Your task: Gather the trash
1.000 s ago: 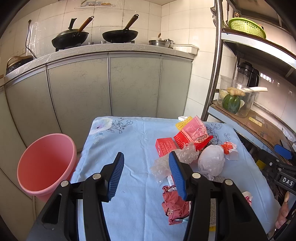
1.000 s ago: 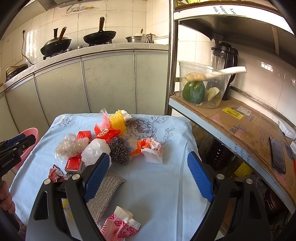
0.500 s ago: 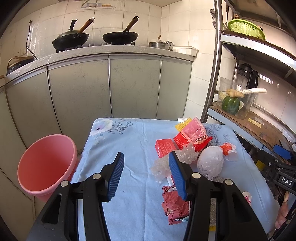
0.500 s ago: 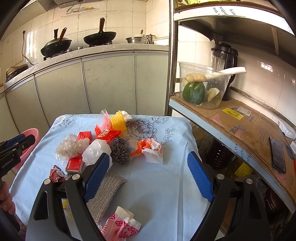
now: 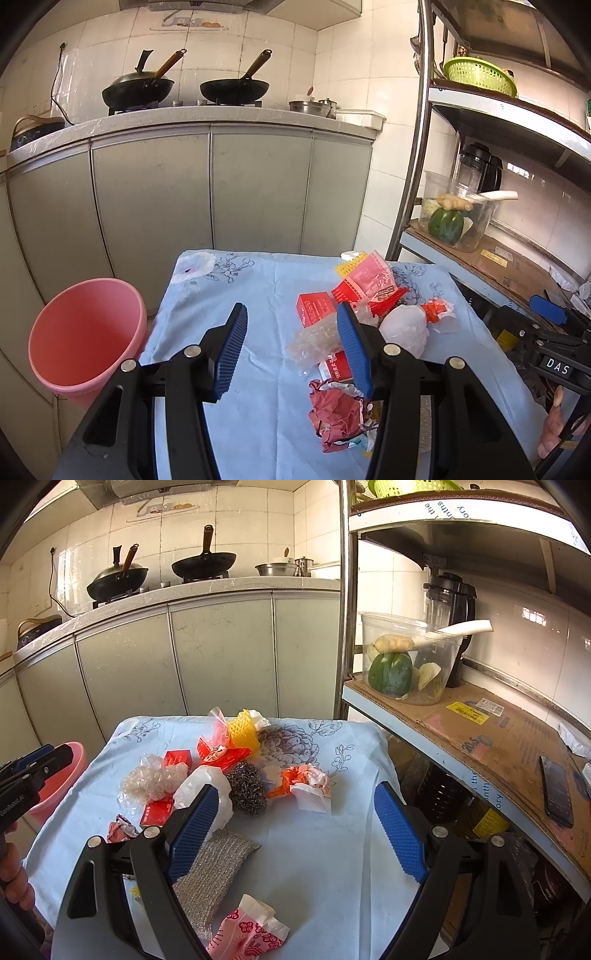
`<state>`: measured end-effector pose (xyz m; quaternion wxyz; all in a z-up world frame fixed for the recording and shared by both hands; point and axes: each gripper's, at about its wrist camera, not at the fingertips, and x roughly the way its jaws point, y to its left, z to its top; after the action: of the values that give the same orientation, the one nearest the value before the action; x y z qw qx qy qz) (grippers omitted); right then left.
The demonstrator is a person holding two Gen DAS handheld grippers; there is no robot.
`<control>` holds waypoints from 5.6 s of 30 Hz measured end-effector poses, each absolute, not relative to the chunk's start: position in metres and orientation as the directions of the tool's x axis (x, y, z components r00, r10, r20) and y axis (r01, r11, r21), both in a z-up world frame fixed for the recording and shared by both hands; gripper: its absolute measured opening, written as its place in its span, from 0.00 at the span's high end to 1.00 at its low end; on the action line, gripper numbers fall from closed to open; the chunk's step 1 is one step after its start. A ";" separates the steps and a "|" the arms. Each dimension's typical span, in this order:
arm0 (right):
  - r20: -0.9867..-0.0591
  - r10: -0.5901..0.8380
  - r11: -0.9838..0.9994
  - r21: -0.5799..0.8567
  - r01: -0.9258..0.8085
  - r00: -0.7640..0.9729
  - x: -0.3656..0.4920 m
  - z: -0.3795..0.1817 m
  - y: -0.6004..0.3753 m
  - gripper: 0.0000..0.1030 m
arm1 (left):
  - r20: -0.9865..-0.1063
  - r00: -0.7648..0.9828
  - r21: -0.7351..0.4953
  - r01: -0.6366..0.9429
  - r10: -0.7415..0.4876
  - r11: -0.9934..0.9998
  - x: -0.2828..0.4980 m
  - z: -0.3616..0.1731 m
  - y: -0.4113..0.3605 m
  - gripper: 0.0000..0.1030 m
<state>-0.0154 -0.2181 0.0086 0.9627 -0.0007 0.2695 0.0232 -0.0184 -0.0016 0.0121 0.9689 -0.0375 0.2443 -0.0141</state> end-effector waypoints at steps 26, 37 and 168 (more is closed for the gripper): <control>-0.516 0.045 0.999 0.009 -0.047 0.855 -0.018 0.012 -0.219 0.16 | -0.462 0.885 -0.076 0.017 -0.051 0.997 -0.022 0.013 -0.004 0.52; -0.529 0.036 0.999 0.008 -0.037 0.848 -0.025 0.012 -0.227 0.16 | -0.475 0.876 -0.074 0.054 -0.083 0.996 -0.022 0.009 -0.006 0.51; -0.730 0.623 0.642 0.273 -0.717 0.280 0.086 -0.047 0.163 0.58 | -0.666 0.713 -0.136 -0.404 0.218 0.905 -0.027 -0.061 0.253 0.59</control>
<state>0.0856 0.1626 -0.0468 0.7983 -0.0544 0.4286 0.4197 -0.0270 0.2529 -0.0605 0.9154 -0.1369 0.3384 0.1699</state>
